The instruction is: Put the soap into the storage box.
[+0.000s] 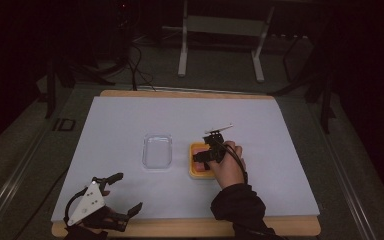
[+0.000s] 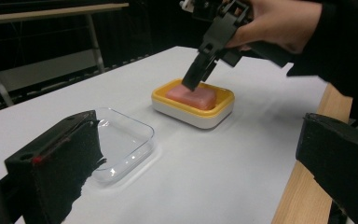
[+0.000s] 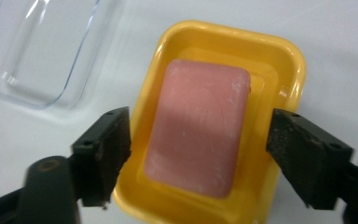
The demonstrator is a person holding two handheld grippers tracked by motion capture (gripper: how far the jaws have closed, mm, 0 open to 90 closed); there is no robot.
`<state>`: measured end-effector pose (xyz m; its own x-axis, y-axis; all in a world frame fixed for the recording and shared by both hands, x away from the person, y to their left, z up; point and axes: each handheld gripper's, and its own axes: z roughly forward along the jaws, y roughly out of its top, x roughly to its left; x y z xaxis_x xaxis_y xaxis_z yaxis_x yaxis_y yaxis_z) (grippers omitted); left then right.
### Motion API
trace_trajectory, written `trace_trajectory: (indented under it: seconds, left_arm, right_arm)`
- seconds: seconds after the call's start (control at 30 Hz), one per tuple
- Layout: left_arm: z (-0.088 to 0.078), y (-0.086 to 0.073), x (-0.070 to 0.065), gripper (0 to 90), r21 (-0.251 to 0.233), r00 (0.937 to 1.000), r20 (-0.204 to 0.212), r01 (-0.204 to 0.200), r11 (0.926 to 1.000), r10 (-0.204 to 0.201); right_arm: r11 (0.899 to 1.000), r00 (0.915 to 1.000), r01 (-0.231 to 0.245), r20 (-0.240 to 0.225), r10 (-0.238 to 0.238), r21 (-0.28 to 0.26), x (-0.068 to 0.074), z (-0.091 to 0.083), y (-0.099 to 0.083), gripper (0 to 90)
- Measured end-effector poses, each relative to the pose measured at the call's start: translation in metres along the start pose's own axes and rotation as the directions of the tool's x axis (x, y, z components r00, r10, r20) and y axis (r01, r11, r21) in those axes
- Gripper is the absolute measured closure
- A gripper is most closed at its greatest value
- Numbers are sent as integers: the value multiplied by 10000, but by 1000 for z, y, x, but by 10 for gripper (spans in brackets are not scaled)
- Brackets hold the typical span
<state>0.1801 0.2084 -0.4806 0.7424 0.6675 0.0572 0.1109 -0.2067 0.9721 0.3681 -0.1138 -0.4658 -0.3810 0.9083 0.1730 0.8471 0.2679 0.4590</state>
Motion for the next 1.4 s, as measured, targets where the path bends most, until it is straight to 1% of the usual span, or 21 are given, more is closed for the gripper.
trace_trajectory:
  seconds: [0.03, 0.13, 0.2, 0.23, 0.27, 0.37, 0.47, 0.63, 0.67, 0.77, 0.8, 0.87, 0.9, 0.93, 0.97, 1.0, 1.03, 1.1, 1.17, 1.33, 1.4]
  left_arm:
    - [0, 0, 0, 6, -4, 10000, 0, -3, 10000, 3]
    - [0, 0, 0, 6, 1, 10000, 13, -7, 10000, 7]
    - [0, 0, 0, 6, 4, 10000, 17, -7, 10000, 7]
    - [0, 0, 0, 6, 6, 10000, 21, -5, 10000, 5]
    - [0, 0, 0, 6, 16, 10000, 24, -6, 10000, 6]
    - [0, 0, 0, 6, 12, 10000, 34, -6, 10000, 6]
    - [0, 0, 0, 6, 28, 10000, 20, -13, 10000, 13]
    - [0, 0, 0, 6, 23, 10000, 24, -15, 10000, 15]
    - [0, 0, 0, 6, 22, 10000, 28, -19, 10000, 19]
    - [0, 0, 0, 6, 25, 10000, 24, -9, 10000, 9]
    - [0, 0, 0, 6, 24, 10000, 12, -7, 10000, 7]
    - [0, 0, -1, 6, 9, 10000, 17, -6, 10000, 6]
    - [0, 0, -1, 6, 20, 10000, 19, -9, 10000, 9]
    - [0, 0, -1, 6, 20, 10000, 19, -9, 10000, 9]
    - [0, 0, -1, 6, 20, 10000, 19, -9, 10000, 9]
    - [0, 0, -1, 6, 23, 10000, 29, -20, 10000, 20]
    - [0, 0, -1, 6, 36, 10000, 36, -35, 10000, 35]
    - [1, 0, -1, 6, 38, 10000, 46, -39, 10000, 38]
    - [1, 0, -1, 6, 39, 10000, 52, -42, 10000, 42]
    - [1, 0, -1, 6, 32, 10000, 61, -19, 10000, 19]
    - [1, 0, -1, 6, 50, 10000, 70, -16, 10000, 15]
  right_arm:
    - [9998, 9997, 217, -82, -217, -11, -2, -3, 0, 213]
    - [9980, 9967, 635, -508, -637, -42, -9, -11, 0, 208]
    - [9971, 9944, 747, -736, -756, -146, -15, -16, 0, 207]
    - [9969, 9927, 768, -926, -778, -142, -18, -18, 1, 210]
    - [9958, 9896, 902, -1107, -915, -166, -21, -19, 1, 209]
    - [9896, 9814, 1423, -1274, -1439, -218, -28, -24, -1, 210]
    - [9862, 9765, 1627, -1386, -1653, -299, -37, -30, -4, 213]
    - [9820, 9725, 1860, -1365, -1889, -344, -50, -37, -9, 218]
    - [9796, 9688, 1975, -1451, -2009, -377, -55, -40, -12, 218]
    - [9786, 9673, 2016, -1487, -2056, -416, -57, -41, -13, 218]
    - [9675, 9564, 2435, -1486, -2512, -685, -63, -46, -19, 215]
    - [9604, 9510, 2640, -1420, -2746, -891, -66, -49, -23, 213]
    - [9575, 9476, 2720, -1467, -2838, -956, -68, -51, -25, 209]
    - [9575, 9476, 2720, -1467, -2838, -956, -68, -51, -25, 209]
    - [9544, 9453, 2792, -1443, -2925, -1053, -70, -52, -27, 209]
    - [9489, 9419, 2914, -1367, -3067, -1212, -72, -55, -31, 208]
    - [9469, 9400, 2955, -1383, -3119, -1267, -73, -56, -34, 208]
    - [9467, 9399, 2961, -1378, -3125, -1272, -75, -58, -36, 208]
    - [9407, 9352, 3146, -1283, -3301, -1268, -79, -59, -42, 207]
    - [9378, 9352, 3220, -1107, -3364, -1299, -86, -62, -52, 208]
    - [9365, 9357, 3302, -897, -3413, -1182, -91, -63, -58, 208]
